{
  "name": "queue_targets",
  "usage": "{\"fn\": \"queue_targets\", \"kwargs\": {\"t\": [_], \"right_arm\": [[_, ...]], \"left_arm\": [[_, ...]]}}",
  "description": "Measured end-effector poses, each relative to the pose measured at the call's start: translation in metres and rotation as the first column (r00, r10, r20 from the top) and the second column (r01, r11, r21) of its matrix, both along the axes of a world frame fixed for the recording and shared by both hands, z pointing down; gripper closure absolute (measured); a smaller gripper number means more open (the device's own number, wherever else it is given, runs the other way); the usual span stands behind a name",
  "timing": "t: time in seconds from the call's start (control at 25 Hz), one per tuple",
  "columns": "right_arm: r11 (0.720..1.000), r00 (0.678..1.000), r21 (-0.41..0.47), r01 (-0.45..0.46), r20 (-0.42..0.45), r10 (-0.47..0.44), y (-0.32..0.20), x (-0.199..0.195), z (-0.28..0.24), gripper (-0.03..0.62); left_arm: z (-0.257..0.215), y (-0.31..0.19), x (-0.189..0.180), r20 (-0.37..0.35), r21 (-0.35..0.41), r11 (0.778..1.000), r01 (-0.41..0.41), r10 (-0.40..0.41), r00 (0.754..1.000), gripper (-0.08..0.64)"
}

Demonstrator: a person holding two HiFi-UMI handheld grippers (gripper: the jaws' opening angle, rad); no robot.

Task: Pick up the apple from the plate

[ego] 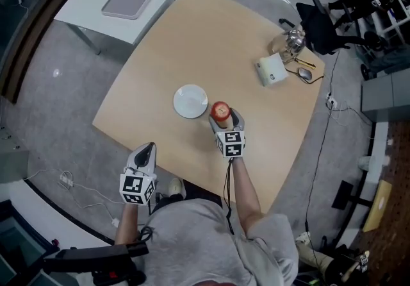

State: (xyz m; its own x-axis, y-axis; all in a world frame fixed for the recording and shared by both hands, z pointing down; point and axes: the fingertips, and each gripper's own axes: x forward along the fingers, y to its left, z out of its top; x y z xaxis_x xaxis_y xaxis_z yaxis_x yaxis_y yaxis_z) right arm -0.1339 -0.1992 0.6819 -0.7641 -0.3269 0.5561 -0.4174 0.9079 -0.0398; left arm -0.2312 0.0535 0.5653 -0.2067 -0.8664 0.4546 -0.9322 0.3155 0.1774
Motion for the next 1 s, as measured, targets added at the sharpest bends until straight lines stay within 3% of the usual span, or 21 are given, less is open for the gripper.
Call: {"fn": "queue_targets", "kwargs": {"t": [1.0], "right_arm": [[0.963, 0.963, 0.015, -0.269, -0.031, 0.269, -0.036, 0.102, 0.011, 0.225]], "left_arm": [[0.01, -0.046, 0.035, -0.009, 0.004, 0.979, -0.206, 0.206, 0.978, 0.54]]}}
